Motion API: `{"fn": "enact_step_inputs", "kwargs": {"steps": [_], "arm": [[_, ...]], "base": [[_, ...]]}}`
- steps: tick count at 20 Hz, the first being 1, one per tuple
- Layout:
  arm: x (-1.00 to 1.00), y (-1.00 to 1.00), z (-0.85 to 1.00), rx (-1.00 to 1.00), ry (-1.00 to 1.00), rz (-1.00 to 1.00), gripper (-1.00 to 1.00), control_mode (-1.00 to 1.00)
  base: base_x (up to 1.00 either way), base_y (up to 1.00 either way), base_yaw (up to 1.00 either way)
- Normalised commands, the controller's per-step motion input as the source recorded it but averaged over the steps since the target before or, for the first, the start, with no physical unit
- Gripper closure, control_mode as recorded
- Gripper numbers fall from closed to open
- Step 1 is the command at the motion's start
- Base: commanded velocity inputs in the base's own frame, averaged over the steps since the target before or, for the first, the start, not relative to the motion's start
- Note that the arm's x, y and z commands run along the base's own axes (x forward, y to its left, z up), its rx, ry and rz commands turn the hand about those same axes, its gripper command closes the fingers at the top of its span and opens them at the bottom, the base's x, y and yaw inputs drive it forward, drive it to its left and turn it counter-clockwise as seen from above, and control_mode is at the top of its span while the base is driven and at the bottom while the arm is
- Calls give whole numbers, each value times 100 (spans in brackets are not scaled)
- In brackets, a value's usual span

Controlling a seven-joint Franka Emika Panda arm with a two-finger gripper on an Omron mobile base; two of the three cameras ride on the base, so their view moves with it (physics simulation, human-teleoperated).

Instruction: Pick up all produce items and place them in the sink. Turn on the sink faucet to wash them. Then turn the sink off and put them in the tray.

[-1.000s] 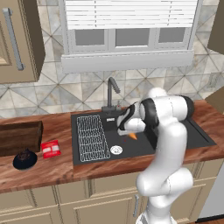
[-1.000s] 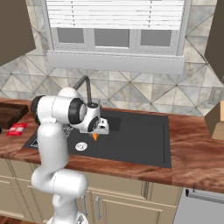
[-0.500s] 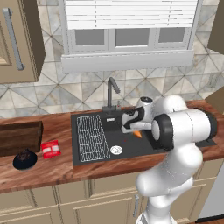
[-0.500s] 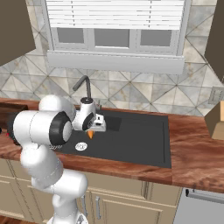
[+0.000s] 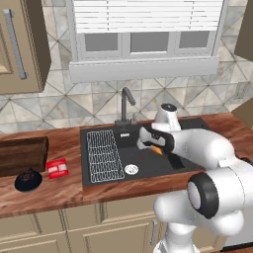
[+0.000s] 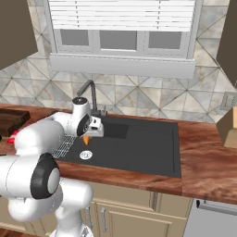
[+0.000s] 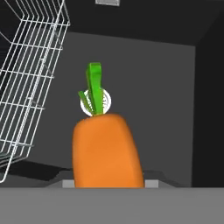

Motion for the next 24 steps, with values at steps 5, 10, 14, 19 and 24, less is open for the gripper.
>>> {"fn": "enact_step_inputs", "kwargs": {"steps": [5, 10, 14, 19, 24], "arm": [[-34, 55, 44, 0, 0, 3, 100, -100], [-21, 65, 36, 0, 1, 5, 100, -100], [-3, 76, 19, 0, 3, 8, 100, -100], [0, 88, 3, -1, 1, 8, 100, -100], [-3, 88, 0, -1, 0, 8, 100, -100]], "base": [[0, 0, 0], [0, 0, 0], [0, 0, 0], [0, 0, 0], [0, 0, 0]]}}
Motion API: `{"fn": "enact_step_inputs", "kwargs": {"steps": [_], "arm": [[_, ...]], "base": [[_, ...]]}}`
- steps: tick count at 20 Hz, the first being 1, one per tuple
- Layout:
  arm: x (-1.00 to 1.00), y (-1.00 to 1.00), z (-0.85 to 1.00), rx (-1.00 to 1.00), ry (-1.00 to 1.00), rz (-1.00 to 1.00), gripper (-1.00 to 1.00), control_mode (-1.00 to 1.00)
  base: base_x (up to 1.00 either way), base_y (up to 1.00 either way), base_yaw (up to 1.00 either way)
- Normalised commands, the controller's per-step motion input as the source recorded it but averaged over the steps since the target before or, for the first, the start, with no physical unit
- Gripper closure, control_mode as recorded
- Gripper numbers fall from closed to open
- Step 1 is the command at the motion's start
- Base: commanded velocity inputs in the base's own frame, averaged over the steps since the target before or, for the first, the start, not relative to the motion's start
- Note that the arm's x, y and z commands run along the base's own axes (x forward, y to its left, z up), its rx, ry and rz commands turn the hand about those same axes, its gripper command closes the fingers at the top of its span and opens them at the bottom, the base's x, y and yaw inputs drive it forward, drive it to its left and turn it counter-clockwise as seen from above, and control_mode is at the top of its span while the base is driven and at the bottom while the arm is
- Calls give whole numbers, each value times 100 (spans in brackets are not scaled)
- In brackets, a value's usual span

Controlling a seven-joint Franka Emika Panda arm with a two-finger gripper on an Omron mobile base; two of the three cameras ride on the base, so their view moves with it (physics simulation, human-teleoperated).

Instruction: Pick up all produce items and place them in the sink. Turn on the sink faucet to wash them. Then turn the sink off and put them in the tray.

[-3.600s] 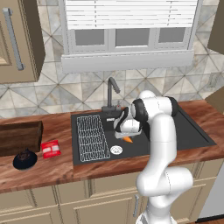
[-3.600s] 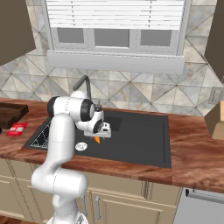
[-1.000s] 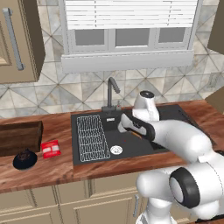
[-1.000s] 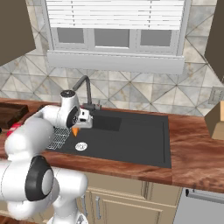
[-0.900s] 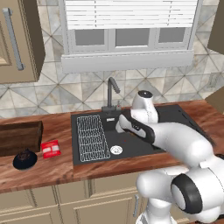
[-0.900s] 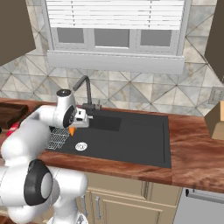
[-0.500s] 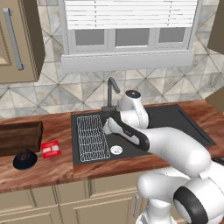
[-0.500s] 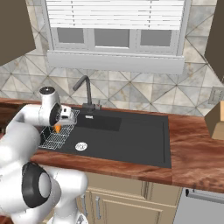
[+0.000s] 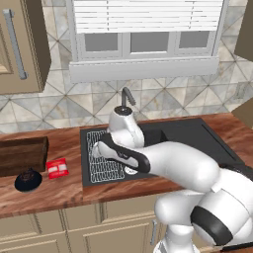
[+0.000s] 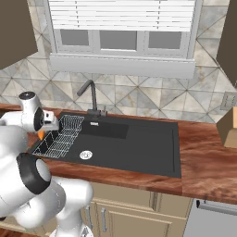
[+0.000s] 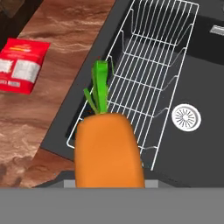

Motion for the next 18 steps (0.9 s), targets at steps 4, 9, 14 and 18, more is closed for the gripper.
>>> {"fn": "enact_step_inputs", "kwargs": {"steps": [4, 9, 14, 18], "arm": [[-35, 49, 0, 0, -1, 12, 100, -100], [-5, 66, 3, 0, 0, 5, 100, -100], [8, 74, 6, 1, 0, 2, 100, -100], [20, 66, 1, 2, 2, 0, 100, -100]], "base": [[0, 0, 0], [0, 0, 0], [0, 0, 0], [0, 0, 0]]}}
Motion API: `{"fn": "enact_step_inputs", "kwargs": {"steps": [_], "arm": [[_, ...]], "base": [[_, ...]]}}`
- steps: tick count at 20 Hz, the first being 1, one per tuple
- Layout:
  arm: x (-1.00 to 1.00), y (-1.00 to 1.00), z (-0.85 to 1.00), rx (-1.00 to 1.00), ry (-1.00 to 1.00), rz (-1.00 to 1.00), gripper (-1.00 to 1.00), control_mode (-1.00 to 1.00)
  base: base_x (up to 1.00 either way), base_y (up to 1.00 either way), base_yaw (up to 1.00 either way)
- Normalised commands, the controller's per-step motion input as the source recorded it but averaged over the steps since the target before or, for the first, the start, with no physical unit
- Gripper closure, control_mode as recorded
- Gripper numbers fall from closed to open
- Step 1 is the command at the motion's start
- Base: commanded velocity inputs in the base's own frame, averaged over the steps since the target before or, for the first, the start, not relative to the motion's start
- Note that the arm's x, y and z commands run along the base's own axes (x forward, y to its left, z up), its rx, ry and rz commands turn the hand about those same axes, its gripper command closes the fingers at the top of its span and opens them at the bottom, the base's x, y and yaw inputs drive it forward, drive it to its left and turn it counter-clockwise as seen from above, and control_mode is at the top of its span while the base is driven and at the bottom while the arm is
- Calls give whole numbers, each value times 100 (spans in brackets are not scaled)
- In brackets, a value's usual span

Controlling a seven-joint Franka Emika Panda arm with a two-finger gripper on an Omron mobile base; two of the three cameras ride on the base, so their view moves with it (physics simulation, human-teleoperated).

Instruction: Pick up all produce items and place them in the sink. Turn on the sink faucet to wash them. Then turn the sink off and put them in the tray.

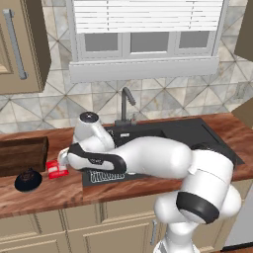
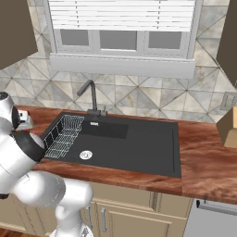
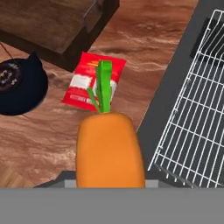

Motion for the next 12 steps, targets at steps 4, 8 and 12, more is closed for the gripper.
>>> {"fn": "enact_step_inputs", "kwargs": {"steps": [4, 8, 12], "arm": [[28, 59, 3, 0, 9, 0, 100, -100], [27, 56, 2, 0, 7, 0, 100, -100], [22, 50, 1, 0, 3, 0, 100, -100]], "base": [[0, 0, 0], [0, 0, 0], [0, 0, 0]]}}
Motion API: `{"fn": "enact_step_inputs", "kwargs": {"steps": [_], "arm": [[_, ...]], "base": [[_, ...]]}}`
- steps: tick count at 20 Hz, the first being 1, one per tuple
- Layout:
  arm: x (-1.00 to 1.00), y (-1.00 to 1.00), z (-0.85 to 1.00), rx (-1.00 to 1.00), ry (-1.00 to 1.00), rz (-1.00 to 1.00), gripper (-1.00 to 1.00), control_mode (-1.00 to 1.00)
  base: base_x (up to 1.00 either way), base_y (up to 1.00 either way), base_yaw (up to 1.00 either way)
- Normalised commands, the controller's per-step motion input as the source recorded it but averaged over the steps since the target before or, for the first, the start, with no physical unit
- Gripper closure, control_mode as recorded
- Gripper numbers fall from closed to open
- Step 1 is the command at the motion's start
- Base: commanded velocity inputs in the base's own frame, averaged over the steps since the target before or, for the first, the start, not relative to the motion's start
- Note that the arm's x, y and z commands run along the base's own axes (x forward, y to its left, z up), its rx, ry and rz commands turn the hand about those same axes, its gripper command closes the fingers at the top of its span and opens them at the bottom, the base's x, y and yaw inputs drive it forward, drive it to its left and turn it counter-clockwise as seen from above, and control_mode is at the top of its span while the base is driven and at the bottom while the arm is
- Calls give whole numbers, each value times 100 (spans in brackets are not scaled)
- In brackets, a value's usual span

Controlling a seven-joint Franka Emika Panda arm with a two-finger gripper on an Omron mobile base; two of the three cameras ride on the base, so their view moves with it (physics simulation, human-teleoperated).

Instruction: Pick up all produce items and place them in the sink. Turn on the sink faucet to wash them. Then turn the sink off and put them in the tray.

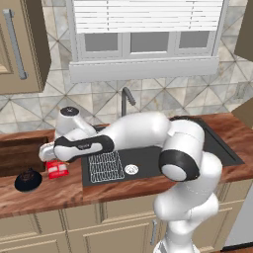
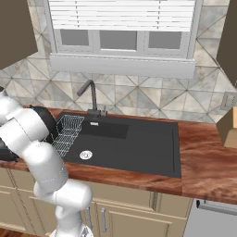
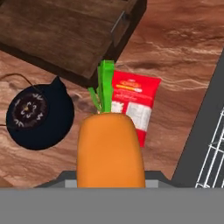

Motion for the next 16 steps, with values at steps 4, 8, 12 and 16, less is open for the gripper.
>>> {"fn": "enact_step_inputs", "kwargs": {"steps": [4, 8, 12, 16], "arm": [[10, 42, 0, -1, 0, -1, 100, -100], [7, 6, 0, 0, 0, 0, 100, -100], [23, 12, 0, 1, 0, 0, 100, -100], [21, 12, 0, 2, 0, 0, 100, -100]], "base": [[0, 0, 0], [0, 0, 0], [0, 0, 0], [0, 0, 0]]}}
